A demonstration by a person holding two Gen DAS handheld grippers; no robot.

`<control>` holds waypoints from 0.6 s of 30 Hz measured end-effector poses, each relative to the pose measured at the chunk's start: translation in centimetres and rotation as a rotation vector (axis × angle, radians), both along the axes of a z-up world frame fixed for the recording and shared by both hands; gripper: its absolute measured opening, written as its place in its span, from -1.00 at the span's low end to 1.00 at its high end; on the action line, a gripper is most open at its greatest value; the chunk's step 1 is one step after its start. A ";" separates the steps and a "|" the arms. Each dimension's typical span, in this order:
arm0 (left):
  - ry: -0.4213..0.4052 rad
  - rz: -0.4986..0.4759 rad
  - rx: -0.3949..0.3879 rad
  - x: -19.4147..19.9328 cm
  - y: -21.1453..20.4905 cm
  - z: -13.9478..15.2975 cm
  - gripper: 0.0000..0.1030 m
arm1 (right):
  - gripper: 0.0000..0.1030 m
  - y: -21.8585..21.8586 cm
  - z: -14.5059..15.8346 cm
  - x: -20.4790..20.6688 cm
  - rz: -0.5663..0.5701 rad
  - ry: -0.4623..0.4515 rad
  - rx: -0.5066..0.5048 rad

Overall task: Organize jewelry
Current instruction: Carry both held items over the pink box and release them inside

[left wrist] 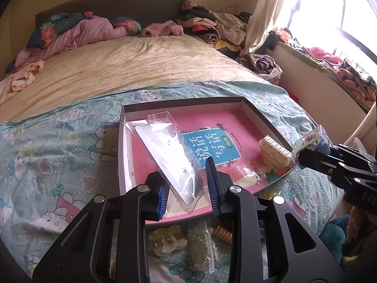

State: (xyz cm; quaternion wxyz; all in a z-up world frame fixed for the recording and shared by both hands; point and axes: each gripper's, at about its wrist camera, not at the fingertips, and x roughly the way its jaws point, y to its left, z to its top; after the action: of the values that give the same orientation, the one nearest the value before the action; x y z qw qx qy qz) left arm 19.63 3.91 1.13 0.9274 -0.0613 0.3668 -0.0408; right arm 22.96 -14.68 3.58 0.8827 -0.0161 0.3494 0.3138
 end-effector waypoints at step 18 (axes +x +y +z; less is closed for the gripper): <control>0.103 -0.048 -0.085 5.6 -1.2 -3.2 -0.59 | -0.37 0.0 -4.4 3.5 -0.064 0.055 -0.056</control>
State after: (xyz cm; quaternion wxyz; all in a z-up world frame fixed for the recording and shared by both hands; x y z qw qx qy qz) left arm 25.24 2.71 -2.04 0.9026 -0.0938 0.4135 -0.0752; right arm 26.44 -14.69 -0.83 0.8815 -0.0210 0.3827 0.2758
